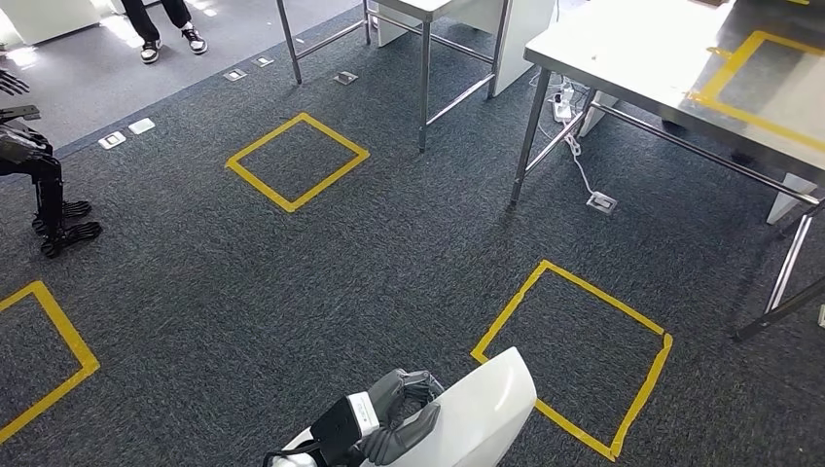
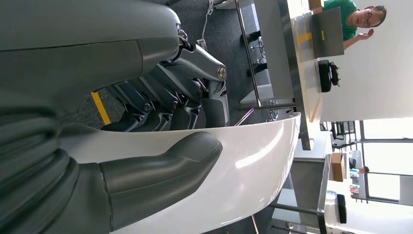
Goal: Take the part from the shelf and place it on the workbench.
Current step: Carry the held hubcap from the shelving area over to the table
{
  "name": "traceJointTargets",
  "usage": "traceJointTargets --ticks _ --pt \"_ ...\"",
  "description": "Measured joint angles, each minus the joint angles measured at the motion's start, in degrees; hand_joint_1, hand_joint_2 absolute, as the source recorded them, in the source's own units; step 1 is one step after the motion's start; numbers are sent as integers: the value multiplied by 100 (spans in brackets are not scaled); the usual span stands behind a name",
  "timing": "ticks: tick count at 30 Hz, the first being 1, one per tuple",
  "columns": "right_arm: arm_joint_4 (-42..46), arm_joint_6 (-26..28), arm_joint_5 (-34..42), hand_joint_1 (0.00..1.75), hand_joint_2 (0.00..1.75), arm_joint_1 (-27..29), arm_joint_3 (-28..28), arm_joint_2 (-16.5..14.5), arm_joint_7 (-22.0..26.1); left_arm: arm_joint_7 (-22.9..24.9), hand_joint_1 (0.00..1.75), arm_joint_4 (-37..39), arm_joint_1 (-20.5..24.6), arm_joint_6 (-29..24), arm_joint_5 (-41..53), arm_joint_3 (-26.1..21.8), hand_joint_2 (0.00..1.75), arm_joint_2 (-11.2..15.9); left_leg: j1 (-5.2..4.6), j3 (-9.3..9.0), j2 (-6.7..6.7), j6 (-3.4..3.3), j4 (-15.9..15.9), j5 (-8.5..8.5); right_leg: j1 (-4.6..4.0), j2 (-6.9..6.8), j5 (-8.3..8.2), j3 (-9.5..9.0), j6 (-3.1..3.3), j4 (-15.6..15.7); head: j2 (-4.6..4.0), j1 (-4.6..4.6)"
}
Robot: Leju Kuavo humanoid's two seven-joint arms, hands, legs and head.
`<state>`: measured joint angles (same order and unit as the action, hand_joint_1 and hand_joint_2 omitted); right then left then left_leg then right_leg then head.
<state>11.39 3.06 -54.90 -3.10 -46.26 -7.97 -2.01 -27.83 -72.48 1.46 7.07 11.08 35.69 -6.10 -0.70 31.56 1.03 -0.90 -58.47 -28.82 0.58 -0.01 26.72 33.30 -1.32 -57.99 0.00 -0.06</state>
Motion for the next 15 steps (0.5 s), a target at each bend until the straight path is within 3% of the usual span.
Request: traceJointTargets --ticks 4,6,8,10,11,12,13,15 --pt "0 0 -21 0 0 -6 -6 -15 -25 14 175 -15 -19 7 99 -21 175 -1 -9 7 1 -40 -4 1 11 0 -15 -7 -42 11 0 -1" --pt "0 0 -15 0 0 -7 -12 -18 -64 40 175 -40 -24 26 138 -28 175 -13 31 -21 13 -86 64 53 13 6 26 6 -76 -38 0 2" --pt "-1 0 -8 0 0 -5 -27 -18 -83 62 175 -56 -27 55 158 -30 175 -33 73 -41 35 -127 126 104 17 12 283 183 -110 -440 0 25" --pt "-2 0 -5 0 0 3 -44 -18 -83 75 175 -53 -44 74 174 -31 175 -42 74 -23 57 -139 125 110 29 12 650 538 -143 -1185 0 48" --pt "-2 0 -4 0 0 10 -51 -18 -83 79 175 -50 -57 82 182 -31 175 -42 77 -13 69 -137 118 108 41 11 743 676 -160 -1472 0 51" --pt "-2 0 -3 0 0 19 -55 -18 -83 83 175 -48 -67 90 190 -31 175 -42 82 -7 78 -128 108 104 54 9 732 724 -175 -1572 0 51" --pt "-2 0 -1 0 0 24 -57 -18 -83 85 175 -46 -72 96 194 -31 175 -43 92 -3 84 -111 92 95 71 2 612 652 -192 -1436 0 51" --pt "-2 0 2 0 0 21 -60 -20 -81 86 175 -47 -75 101 198 -31 175 -46 120 1 94 -44 37 59 103 -48 273 259 -219 -693 0 52"
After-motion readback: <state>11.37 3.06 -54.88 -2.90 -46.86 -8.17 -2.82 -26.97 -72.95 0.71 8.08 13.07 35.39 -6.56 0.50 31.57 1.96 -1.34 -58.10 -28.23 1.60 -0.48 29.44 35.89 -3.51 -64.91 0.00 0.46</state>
